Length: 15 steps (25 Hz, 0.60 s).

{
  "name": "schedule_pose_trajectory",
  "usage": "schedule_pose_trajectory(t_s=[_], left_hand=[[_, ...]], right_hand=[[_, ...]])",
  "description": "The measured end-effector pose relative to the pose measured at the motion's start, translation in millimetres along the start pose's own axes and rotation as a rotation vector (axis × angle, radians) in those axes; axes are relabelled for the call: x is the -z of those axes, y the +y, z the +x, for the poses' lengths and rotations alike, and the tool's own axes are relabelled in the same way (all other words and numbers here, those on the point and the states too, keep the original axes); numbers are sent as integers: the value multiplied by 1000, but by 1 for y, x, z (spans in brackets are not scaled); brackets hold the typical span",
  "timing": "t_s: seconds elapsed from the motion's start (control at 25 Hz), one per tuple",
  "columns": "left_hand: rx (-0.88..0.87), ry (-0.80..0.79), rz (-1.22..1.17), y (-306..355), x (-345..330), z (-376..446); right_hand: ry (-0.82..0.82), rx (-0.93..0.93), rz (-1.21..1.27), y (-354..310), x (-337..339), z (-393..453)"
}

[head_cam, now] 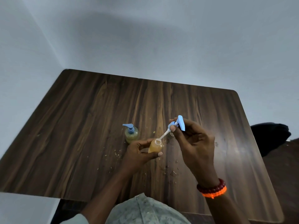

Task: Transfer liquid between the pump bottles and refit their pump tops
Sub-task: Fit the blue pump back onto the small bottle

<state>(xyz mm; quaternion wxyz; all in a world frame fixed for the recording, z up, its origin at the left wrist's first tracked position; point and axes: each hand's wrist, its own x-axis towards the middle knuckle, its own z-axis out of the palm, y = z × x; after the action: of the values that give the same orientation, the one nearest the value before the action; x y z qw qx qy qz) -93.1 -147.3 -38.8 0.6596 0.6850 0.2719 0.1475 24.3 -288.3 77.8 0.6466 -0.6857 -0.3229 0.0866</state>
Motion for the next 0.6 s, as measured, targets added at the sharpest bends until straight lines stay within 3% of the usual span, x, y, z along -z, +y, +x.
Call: schedule_pose_trajectory(t_s=[0.32, 0.6], left_hand=[[-6, 1, 47, 9, -3, -4], [-39, -22, 51, 22, -5, -4]], right_hand=[[-69, -26, -59, 23, -3, -7], [-132, -85, -252, 45, -8, -18]])
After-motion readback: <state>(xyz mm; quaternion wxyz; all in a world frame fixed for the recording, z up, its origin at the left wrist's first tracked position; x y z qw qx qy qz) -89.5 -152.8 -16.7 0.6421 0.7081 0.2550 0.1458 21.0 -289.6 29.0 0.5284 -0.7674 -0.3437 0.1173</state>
